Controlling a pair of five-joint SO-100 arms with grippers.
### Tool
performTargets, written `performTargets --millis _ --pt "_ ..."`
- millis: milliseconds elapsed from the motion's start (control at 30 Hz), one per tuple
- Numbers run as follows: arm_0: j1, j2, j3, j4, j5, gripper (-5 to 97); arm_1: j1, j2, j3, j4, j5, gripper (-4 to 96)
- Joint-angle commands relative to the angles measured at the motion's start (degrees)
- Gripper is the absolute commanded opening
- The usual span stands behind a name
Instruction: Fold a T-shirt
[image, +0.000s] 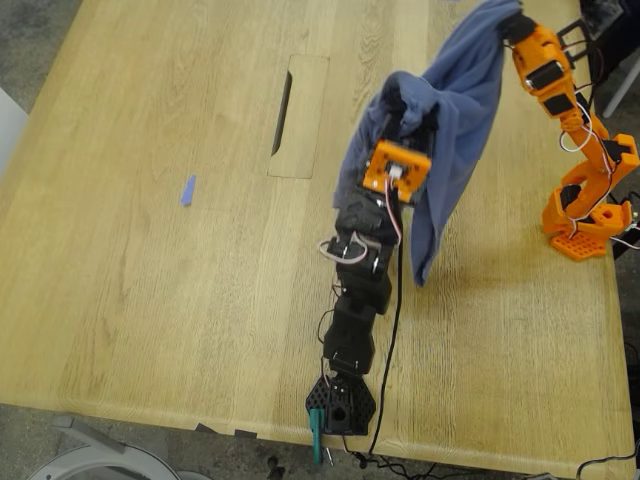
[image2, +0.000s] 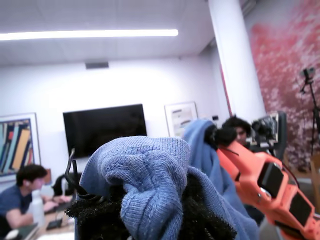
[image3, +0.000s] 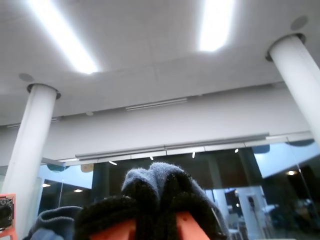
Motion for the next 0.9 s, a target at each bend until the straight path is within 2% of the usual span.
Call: performTargets --millis 0,167,367,667,867 --pt "0.3 8.3 -0.2 -4.0 0.7 0 -2.2 0.1 -3.7 -1.1 -3.0 0.1" --pt "0.2 11.6 1.3 -4.0 -0.4 0 -4.7 0.1 -6.2 1.0 -8.1 0.1" --pt "1.2 13.8 2.6 -2.8 -1.5 0 -4.6 0.5 -10.1 5.9 -11.2 0.1" --pt "3.3 15.9 2.6 1.0 -2.6 0 -0.5 2.1 -14.6 13.9 -11.6 0.1" --pt "5.4 17.0 2.6 3.9 -2.7 0 3.0 2.3 -22.1 25.0 -10.8 0.1"
